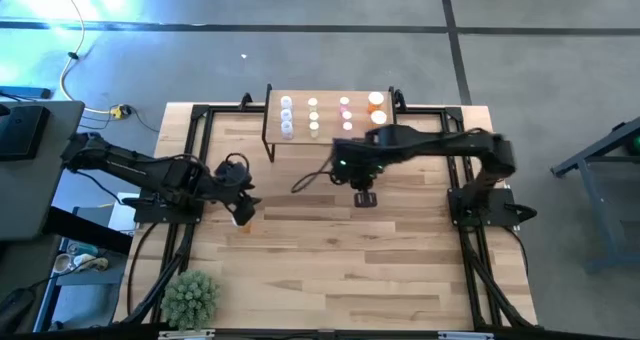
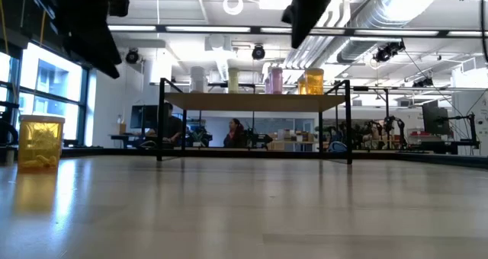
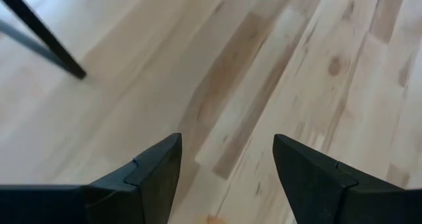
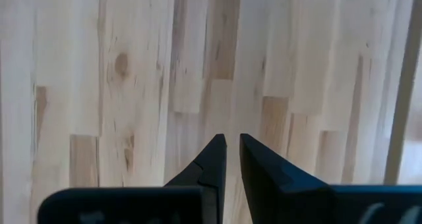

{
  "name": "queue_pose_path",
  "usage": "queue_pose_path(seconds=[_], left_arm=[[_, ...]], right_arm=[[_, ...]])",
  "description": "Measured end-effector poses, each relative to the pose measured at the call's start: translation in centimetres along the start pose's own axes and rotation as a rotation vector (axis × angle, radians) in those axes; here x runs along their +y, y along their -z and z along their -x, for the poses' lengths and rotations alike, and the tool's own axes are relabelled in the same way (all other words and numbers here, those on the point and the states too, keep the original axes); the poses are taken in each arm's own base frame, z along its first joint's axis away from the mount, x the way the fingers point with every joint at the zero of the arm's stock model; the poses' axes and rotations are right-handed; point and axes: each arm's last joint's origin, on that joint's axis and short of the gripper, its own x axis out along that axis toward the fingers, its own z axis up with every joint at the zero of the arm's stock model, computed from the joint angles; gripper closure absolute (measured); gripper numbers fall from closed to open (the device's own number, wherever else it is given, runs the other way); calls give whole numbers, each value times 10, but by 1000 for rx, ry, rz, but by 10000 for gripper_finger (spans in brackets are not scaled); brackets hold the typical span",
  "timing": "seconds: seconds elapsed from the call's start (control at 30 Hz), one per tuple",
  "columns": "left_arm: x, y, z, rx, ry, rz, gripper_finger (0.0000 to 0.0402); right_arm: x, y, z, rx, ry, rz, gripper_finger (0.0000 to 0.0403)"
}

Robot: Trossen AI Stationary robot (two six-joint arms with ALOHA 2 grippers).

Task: Pick and place medicine bottles onto shelf by color
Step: Put the orange pill bottle on the shelf aligned with the orange pill bottle

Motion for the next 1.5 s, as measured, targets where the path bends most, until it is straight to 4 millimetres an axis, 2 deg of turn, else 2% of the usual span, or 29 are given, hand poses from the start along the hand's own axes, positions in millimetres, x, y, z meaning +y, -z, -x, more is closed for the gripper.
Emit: queue_pose_path(seconds=[0.3, 0.5, 0.67, 0.9, 1.2, 1.5], left_arm=[[0, 7, 1, 66, -4, 59, 172], [3, 12, 2, 136, -19, 85, 169], [8, 19, 1, 212, -92, 142, 146], [7, 25, -5, 322, -107, 248, 112], [-7, 39, -20, 390, -136, 265, 114], [-18, 48, -34, 433, -174, 241, 114]], right_arm=[[22, 52, 8, -161, 87, -123, 369], [30, 78, 12, -223, 94, -165, 369], [35, 93, 7, -239, 97, -191, 369], [43, 99, -2, -224, 82, -216, 369], [59, 99, -2, -234, 48, -207, 369], [66, 98, -1, -249, 31, -217, 369]])
